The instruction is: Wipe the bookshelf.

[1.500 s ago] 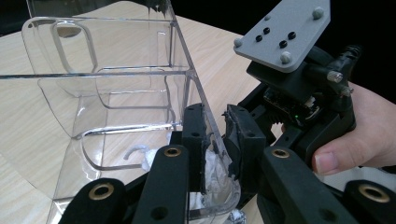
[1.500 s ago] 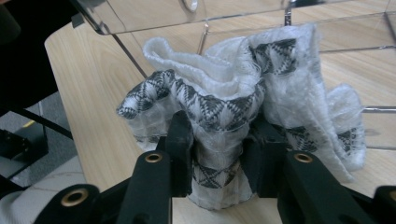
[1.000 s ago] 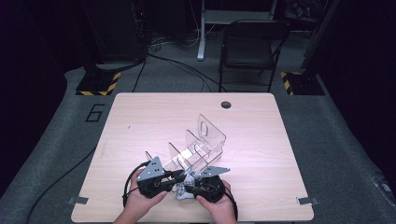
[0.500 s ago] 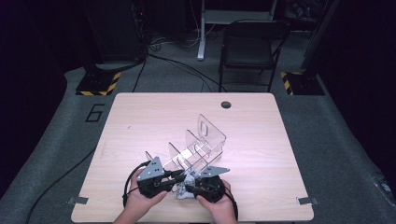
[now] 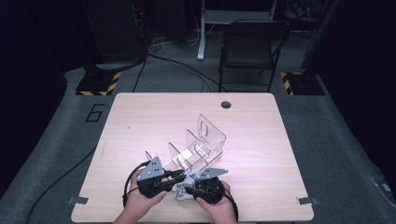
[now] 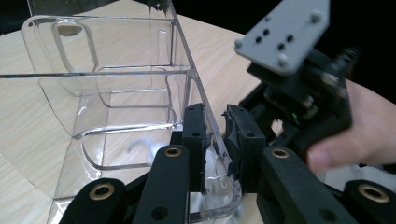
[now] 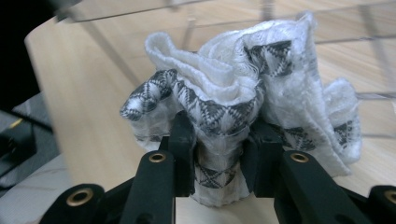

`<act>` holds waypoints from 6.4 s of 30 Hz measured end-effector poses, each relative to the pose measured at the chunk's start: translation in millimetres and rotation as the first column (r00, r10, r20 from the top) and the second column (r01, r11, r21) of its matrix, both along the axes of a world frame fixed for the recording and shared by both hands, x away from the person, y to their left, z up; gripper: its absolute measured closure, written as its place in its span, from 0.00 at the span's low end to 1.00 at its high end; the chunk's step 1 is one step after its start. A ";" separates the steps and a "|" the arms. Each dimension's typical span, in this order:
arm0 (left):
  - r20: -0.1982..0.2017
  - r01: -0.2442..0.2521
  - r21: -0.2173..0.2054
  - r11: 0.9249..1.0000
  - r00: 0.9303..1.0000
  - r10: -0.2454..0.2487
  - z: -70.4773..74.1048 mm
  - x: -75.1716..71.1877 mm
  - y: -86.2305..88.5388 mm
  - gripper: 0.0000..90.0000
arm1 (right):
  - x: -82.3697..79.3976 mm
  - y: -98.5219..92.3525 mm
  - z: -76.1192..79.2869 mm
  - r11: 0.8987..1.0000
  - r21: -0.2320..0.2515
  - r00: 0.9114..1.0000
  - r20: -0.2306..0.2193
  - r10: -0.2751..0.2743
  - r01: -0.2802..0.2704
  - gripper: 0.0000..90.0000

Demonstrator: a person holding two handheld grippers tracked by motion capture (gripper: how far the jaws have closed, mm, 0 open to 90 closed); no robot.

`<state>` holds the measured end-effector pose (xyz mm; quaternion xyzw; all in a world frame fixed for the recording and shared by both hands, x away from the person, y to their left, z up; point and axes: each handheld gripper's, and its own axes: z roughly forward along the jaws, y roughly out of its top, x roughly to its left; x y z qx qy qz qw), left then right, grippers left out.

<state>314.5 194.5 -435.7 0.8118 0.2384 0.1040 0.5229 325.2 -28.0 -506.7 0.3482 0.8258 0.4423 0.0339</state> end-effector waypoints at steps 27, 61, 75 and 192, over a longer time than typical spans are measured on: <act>-0.004 -0.006 0.010 1.000 1.000 0.006 0.5 -0.6 -0.6 0.88 | -12.7 20.6 -3.6 0.995 0.013 0.995 -0.024 0.095 -0.094 0.78; -0.001 -0.021 -0.003 1.000 1.000 0.021 -0.3 -0.6 0.6 0.89 | 11.6 -24.7 15.4 0.988 0.123 0.994 0.045 -0.103 0.097 0.82; 0.001 -0.016 -0.004 1.000 1.000 0.016 -0.5 0.1 1.0 0.89 | 5.6 -16.9 27.5 0.992 0.104 0.993 0.091 -0.075 0.065 0.83; -0.056 -0.217 0.036 0.976 0.974 0.219 -24.7 10.6 54.3 0.66 | -7.3 9.6 25.1 0.994 0.101 0.993 0.108 0.037 -0.048 0.83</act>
